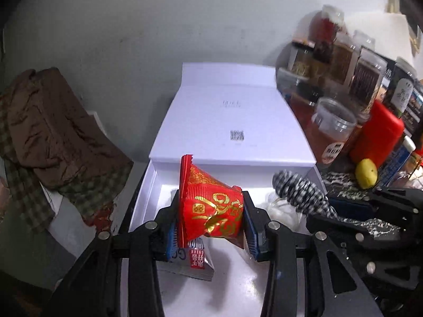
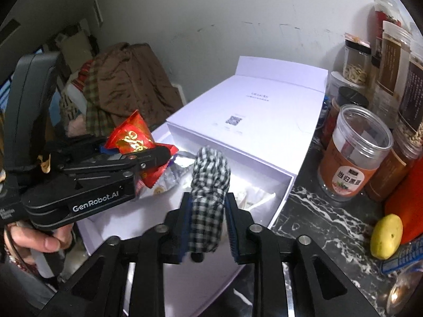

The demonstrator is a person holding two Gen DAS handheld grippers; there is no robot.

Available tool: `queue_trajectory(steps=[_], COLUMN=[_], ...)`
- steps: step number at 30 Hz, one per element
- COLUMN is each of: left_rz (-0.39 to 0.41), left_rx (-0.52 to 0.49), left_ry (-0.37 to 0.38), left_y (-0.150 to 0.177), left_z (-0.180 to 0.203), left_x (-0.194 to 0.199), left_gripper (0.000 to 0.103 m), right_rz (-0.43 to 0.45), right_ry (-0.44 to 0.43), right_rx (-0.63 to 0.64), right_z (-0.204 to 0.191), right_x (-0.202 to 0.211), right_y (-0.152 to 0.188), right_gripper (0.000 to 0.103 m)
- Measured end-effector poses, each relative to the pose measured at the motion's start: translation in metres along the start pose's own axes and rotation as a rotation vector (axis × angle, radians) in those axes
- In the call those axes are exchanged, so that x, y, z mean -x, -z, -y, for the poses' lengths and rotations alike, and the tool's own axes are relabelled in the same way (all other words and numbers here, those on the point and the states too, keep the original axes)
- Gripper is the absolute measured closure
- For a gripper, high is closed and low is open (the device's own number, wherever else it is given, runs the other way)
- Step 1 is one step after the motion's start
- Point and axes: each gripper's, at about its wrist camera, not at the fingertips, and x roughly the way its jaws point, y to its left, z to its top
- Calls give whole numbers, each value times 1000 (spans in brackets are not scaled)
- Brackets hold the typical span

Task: Organize soft objects
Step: 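Carry the red packet and scrunchie to the box and release the packet, then withdraw both tools from the box back toward the pile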

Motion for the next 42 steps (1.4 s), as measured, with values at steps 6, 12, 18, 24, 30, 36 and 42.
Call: queue_trajectory(steps=[6, 12, 18, 24, 30, 36, 42], left_rz=[-45, -24, 15, 71, 135, 196, 268], left_rx=[29, 25, 4, -4, -15, -20, -22], left_ry=[-36, -58, -71, -75, -93, -95, -103], left_y=[3, -1, -5, -9, -11, -8, 1], left_z=[-5, -5, -1, 5, 8, 11, 18], left_x=[-9, 3, 25, 59, 100, 145, 190], left_gripper=[24, 24, 24, 24, 24, 24, 24], right_rz=[7, 26, 57, 110, 168, 218, 274], right_ry=[35, 57, 75, 86, 83, 76, 76], right_rx=[32, 31, 41, 52, 57, 75, 97], right_z=[-6, -6, -11, -21, -33, -50, -69], right_x=[4, 14, 33, 63, 97, 131, 164], right_y=[1, -2, -9, -14, -19, -16, -10], right_gripper=[56, 56, 56, 56, 56, 56, 52])
